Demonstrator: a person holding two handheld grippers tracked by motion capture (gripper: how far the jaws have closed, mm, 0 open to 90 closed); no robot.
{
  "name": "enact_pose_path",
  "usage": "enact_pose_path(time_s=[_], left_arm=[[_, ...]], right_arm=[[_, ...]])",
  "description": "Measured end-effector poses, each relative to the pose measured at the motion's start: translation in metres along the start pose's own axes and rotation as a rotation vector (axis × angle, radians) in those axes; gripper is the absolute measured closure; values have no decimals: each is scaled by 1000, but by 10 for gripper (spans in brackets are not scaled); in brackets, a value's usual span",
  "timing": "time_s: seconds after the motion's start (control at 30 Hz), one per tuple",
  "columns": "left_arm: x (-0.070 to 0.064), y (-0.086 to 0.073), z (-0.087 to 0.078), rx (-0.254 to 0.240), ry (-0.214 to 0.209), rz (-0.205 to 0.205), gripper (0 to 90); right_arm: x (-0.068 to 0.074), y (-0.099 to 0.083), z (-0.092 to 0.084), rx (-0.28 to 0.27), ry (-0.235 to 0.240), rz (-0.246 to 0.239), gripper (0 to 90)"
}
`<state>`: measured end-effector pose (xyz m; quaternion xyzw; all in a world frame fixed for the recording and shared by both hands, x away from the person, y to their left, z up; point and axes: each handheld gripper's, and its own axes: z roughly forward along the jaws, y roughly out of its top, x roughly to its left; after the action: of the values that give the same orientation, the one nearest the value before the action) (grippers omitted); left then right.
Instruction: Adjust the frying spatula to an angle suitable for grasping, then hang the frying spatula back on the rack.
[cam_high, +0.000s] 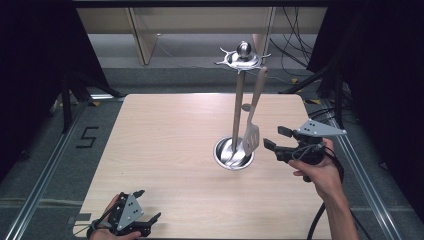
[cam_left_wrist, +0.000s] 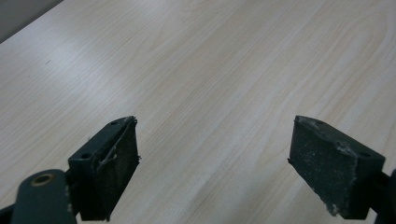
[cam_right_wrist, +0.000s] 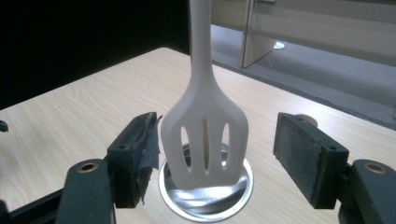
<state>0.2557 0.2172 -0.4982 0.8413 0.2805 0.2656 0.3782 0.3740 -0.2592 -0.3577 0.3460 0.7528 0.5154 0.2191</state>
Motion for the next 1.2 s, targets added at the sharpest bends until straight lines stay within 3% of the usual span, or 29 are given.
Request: enact_pose_path(time_s=[0.03, 0.1, 0.17, 0.23, 0.33, 0.37, 0.4, 0.47, 0.5, 0.53, 0.6, 0.63, 0.67, 0.7, 0.77, 0.8, 0.83, 0.93, 0.97, 1.03, 1.1, 1.17, 1.2], left_arm=[[0, 0, 0, -2, 0, -2, 150], [3, 0, -1, 38, 1, 34, 150], [2, 0, -1, 30, -4, 21, 150], [2, 0, -1, 20, 9, 17, 150], [1, -1, 0, 10, -14, 0, 150], [0, -1, 2, -4, -10, 0, 150], [1, 0, 0, 25, -13, 25, 150], [0, 0, 0, 8, -6, 23, 150], [0, 0, -1, 6, -6, 18, 150], [0, 0, 0, -5, -6, 1, 150], [0, -1, 0, 5, -9, 0, 150], [1, -1, -1, 10, -3, 7, 150], [1, -1, 0, 0, -4, 0, 150], [1, -1, 0, 1, 0, 1, 150], [0, -1, 0, -3, -4, 1, 150], [0, -1, 0, 4, -8, 1, 150], [0, -1, 0, -7, 0, 1, 150], [2, 0, -1, 8, -5, 5, 150], [3, 0, -2, 17, -1, 16, 150], [2, 0, -1, 6, -2, 3, 150], [2, -1, -2, 3, -5, 1, 150], [2, -1, -2, 2, -8, 0, 150], [1, -1, -1, -6, -1, 1, 150]], right_arm=[[0, -2, 0, 10, 6, 3, 318], [-1, -7, 1, 13, 10, 10, 318], [-3, -11, 2, 25, 2, -7, 316], [-3, -15, 2, 44, 8, 12, 315], [-3, -23, 4, 66, 8, 18, 314], [-4, -25, 4, 69, 5, 11, 314], [-3, -27, 4, 90, 9, 27, 313], [-3, -29, 4, 94, 9, 34, 313], [-4, -31, 5, 86, 0, 14, 313], [-2, -32, 6, 82, 7, 39, 313], [-5, -33, 6, 95, 2, 4, 313], [-5, -35, 7, 94, 3, 6, 313], [-3, -36, 6, 110, 12, 37, 313], [-4, -37, 8, 100, 11, 22, 312], [-3, -39, 7, 115, 10, 40, 312], [-4, -39, 7, 112, 14, 21, 312], [-2, -41, 7, 107, 22, 48, 311], [-4, -42, 8, 118, 23, 19, 309], [-3, -44, 9, 105, 22, 41, 309], [-4, -46, 10, 117, 26, 19, 306], [-2, -48, 10, 138, 25, 46, 304], [-1, -50, 11, 133, 21, 31, 302], [0, -52, 11, 135, 31, 48, 299]])
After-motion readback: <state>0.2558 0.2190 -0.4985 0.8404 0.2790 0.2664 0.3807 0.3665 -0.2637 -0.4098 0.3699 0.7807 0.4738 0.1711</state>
